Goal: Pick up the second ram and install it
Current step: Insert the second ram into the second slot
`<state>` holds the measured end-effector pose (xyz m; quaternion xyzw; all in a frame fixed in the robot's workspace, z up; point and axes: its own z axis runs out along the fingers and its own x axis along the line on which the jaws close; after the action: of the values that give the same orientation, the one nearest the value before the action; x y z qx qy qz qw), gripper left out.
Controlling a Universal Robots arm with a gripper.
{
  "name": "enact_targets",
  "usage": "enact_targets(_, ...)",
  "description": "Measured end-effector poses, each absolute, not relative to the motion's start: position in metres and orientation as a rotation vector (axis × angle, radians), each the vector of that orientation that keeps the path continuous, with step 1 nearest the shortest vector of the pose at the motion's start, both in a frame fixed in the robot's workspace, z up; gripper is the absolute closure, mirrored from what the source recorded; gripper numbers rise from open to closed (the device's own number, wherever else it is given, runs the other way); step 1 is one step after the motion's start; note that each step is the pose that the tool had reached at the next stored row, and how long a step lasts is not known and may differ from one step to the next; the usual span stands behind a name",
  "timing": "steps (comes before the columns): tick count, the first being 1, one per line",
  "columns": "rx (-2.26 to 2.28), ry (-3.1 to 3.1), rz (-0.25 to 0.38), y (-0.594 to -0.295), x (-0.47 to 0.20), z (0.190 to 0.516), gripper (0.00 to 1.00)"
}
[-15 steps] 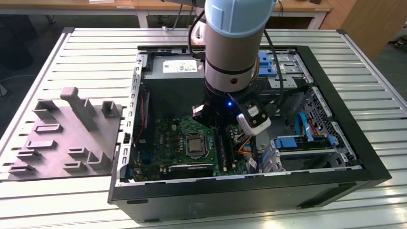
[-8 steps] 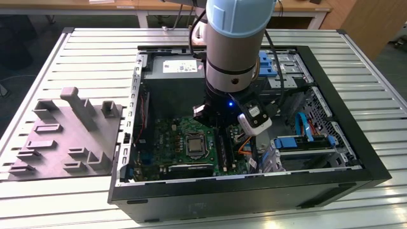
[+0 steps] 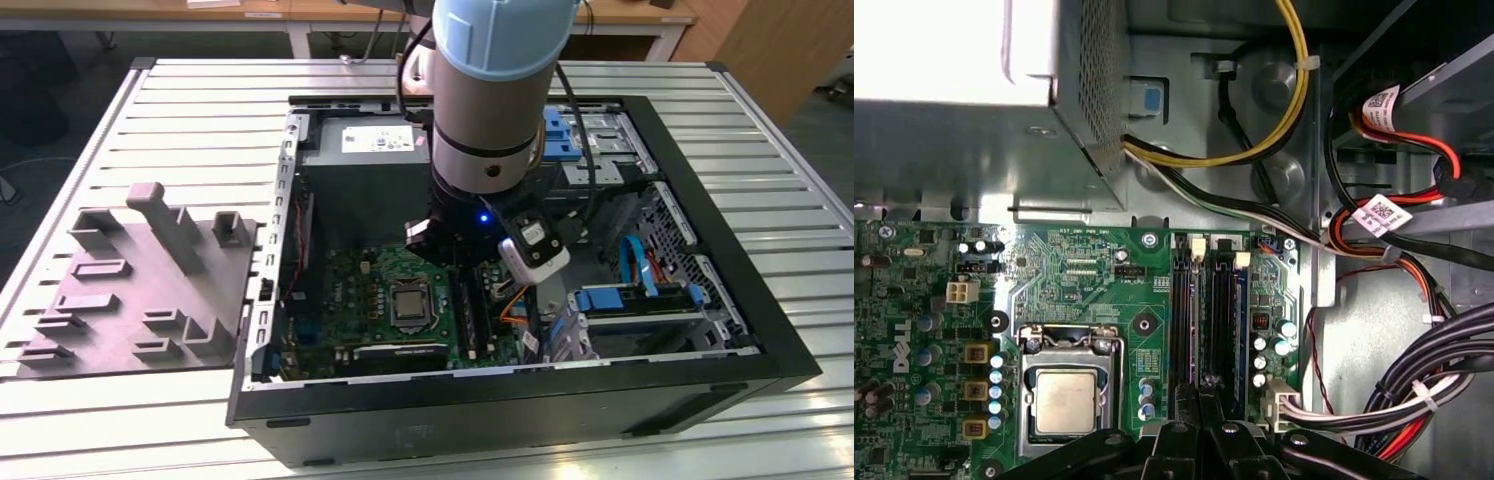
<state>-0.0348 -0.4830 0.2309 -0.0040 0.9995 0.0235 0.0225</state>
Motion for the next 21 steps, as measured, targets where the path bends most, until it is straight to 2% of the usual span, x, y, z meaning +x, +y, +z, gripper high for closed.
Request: enact_targets(21, -0.012, 3.095, 0.096, -0.4828, -0.0346, 0.2286, 0.89)
